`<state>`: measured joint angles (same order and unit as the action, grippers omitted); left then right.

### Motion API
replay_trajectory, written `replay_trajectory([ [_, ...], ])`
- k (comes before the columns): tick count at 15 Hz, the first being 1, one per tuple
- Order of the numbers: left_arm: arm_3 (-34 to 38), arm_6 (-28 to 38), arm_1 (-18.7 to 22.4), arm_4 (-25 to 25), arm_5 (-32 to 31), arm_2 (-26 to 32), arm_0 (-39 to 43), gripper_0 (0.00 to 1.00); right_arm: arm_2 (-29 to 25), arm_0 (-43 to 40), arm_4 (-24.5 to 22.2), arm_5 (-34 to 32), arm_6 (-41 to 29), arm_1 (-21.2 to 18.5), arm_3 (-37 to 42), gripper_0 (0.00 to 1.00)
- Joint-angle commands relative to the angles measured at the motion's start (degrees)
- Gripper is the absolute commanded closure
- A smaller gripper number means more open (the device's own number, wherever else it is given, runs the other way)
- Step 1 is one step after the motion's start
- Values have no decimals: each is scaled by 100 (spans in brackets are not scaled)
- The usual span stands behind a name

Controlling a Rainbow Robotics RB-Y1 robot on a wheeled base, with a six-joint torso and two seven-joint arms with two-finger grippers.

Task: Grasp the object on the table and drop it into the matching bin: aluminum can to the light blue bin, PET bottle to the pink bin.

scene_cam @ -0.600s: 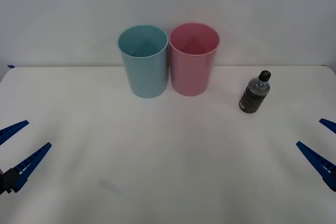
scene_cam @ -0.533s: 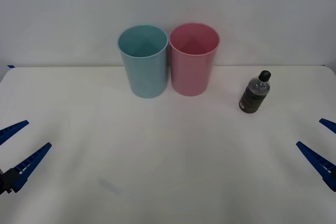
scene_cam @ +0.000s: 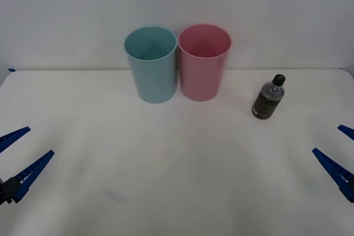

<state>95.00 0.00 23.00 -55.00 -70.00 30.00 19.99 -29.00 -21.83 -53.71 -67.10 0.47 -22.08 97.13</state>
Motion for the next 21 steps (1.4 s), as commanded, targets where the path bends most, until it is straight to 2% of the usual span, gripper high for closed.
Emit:
replay_trajectory([
  [1, 0, 0, 0, 0, 0, 0, 1, 0, 132, 3, -70, 241, 146, -7, -62, 0],
  [4, 0, 0, 0, 0, 0, 0, 1, 0, 255, 47, -105, 382, 463, -7, -264, 0],
  [9, 0, 0, 0, 0, 0, 0, 1, 0, 703, 91, -105, 1331, 1491, -7, -343, 0],
  [12, 0, 0, 0, 0, 0, 0, 1, 0, 984, 170, -105, 1762, 1561, -7, -458, 0],
  [21, 0, 0, 0, 0, 0, 0, 1, 0, 1485, 1242, -114, 2351, 1878, -7, -1591, 0],
])
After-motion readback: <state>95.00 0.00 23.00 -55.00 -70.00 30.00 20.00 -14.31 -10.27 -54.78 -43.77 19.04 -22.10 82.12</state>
